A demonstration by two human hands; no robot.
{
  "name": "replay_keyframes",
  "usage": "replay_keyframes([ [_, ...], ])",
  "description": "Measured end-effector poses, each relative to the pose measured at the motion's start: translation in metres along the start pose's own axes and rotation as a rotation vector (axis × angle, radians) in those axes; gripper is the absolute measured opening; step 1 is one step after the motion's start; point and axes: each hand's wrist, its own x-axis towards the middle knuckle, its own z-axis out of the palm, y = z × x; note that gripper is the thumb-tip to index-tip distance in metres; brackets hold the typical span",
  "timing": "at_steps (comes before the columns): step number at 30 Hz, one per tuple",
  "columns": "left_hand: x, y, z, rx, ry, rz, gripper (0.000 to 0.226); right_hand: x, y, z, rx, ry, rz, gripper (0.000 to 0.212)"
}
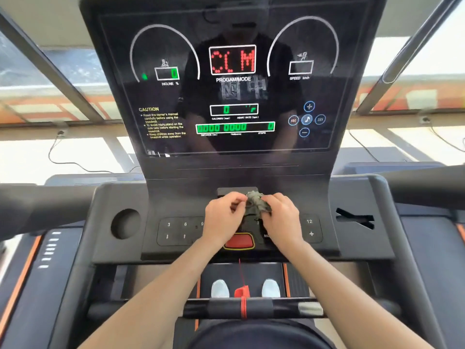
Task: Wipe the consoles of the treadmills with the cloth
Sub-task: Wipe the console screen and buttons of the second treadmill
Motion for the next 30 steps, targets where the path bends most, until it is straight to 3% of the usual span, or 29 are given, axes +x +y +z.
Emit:
replay_keyframes([
  [3,0.005,-0.011,-0.016,0.167,0.191,0.089,0.021,0.010,0.020,-0.019,0.015,0.085,0.115,0.033],
  [6,0.009,-0.023,-0.022,0.284,0.145,0.133,0.033,0.019,0.029,-0.032,0.011,0.165,0.130,0.044],
  [13,0.003,-0.027,-0.019,0.356,0.060,0.175,0.046,0.031,-0.011,0.006,-0.049,0.095,-0.227,0.025],
  [18,0.003,-0.029,-0.030,0.362,0.081,0.120,0.042,0.051,-0.039,0.026,-0.067,-0.060,-0.467,0.054],
  [22,0.000,-0.034,-0.036,0.364,0.066,0.105,0.041,0.050,-0.049,0.033,0.030,-0.122,-0.550,0.041],
  [25,0.000,-0.038,-0.042,0.360,0.025,0.121,0.046,0.046,-0.028,0.026,0.018,-0.089,-0.525,0.032],
  [30,-0.003,-0.042,-0.038,0.362,0.027,0.103,0.050,0.036,0.029,-0.002,-0.093,0.114,-0.371,0.025],
])
